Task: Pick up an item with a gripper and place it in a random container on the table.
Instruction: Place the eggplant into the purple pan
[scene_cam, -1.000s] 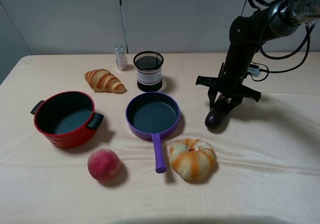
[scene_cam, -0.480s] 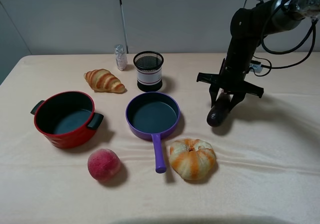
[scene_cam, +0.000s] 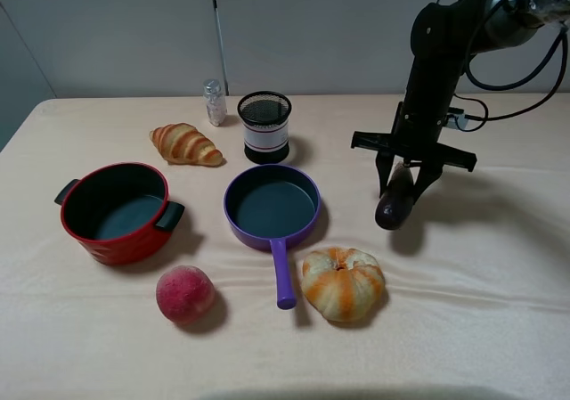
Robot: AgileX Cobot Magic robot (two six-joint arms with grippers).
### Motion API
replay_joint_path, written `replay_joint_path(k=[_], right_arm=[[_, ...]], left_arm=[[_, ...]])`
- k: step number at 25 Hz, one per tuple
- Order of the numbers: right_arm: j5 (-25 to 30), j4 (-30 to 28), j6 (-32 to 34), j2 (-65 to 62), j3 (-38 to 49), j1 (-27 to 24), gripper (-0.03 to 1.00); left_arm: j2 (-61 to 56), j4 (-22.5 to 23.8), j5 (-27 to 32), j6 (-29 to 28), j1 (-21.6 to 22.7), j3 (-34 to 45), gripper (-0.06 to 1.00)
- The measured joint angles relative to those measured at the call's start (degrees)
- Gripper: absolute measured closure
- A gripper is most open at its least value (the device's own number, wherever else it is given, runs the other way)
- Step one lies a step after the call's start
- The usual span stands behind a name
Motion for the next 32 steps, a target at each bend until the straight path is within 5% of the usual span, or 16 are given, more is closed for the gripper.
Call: replay_joint_path(k=[23, 32], right_arm=[[0.08, -1.7, -1.92, -5.51, 0.0, 13.04, 0.65], [-4.26, 3.56, -7.19, -5.51, 0.0, 16.36, 0.65]], left_arm=[[0.0, 0.0, 0.0, 0.0, 0.0, 0.0, -0.04], [0.0, 0.0, 0.0, 0.0, 0.0, 0.0, -0.04]])
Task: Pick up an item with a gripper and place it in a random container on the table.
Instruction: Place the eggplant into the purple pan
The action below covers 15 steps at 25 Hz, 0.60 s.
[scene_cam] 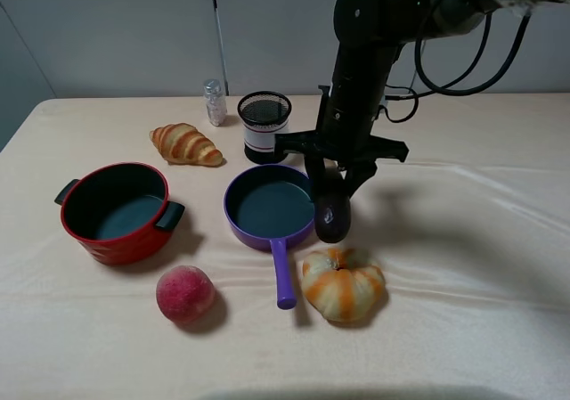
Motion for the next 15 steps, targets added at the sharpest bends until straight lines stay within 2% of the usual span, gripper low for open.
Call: replay_joint_path(k=[8, 15], right_arm=[[-3.62, 3.37, -6.16, 0.0, 0.0, 0.0, 0.65], [-7.9, 3.41, -9.85, 0.0, 0.0, 1.78, 0.65]], left_arm=[[0.0, 0.0, 0.0, 0.0, 0.0, 0.0, -0.04], [0.0, 0.0, 0.0, 0.0, 0.0, 0.0, -0.04]])
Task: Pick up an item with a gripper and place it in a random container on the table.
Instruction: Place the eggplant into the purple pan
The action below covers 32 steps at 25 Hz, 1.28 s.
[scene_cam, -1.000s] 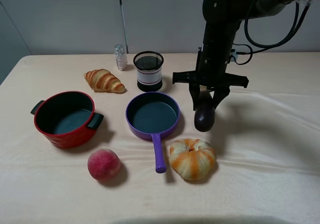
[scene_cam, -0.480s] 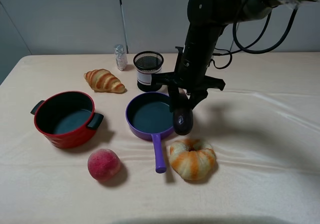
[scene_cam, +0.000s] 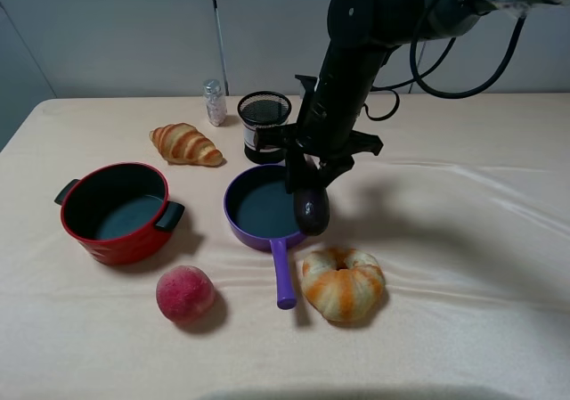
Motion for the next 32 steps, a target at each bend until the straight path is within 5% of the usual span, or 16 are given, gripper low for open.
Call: replay_joint_path(k=[32], right_arm=[[-14.62, -2.08, -20.22, 2.36, 0.0, 4.84, 0.65]], left_arm=[[0.0, 0.0, 0.0, 0.0, 0.0, 0.0, -0.04]])
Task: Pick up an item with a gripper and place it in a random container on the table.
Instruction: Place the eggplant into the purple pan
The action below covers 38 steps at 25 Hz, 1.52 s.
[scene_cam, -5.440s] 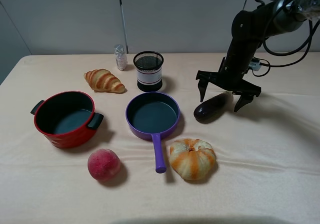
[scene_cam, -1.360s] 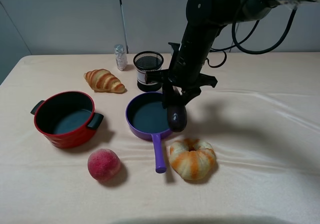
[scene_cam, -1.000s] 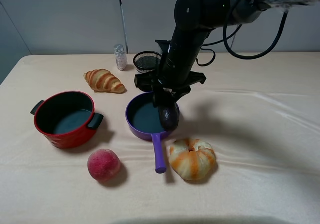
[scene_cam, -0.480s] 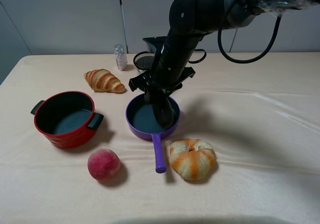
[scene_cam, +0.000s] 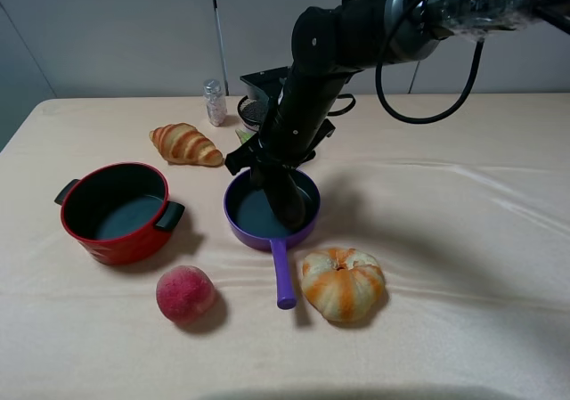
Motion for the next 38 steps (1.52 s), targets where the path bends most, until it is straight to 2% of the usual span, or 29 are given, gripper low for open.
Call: replay_joint_path(k=[10, 12, 15, 18, 38], right_arm=[[-1.5, 0.0, -0.1, 0.0, 0.0, 0.0, 0.64], [-1.5, 0.0, -0.1, 0.0, 0.0, 0.0, 0.58], [-1.55, 0.0, -0.12, 0.0, 0.0, 0.0, 0.38], [-1.55, 0.0, -0.12, 0.0, 0.0, 0.0, 0.3], [0.19, -0.71, 0.57, -2.98, 0.0, 0.0, 0.27]], left_arm=[[0.0, 0.0, 0.0, 0.0, 0.0, 0.0, -0.04], [0.0, 0.0, 0.0, 0.0, 0.0, 0.0, -0.04], [0.0, 0.0, 0.0, 0.0, 0.0, 0.0, -0.04], [0.0, 0.0, 0.0, 0.0, 0.0, 0.0, -0.04], [0.0, 0.0, 0.0, 0.0, 0.0, 0.0, -0.04]])
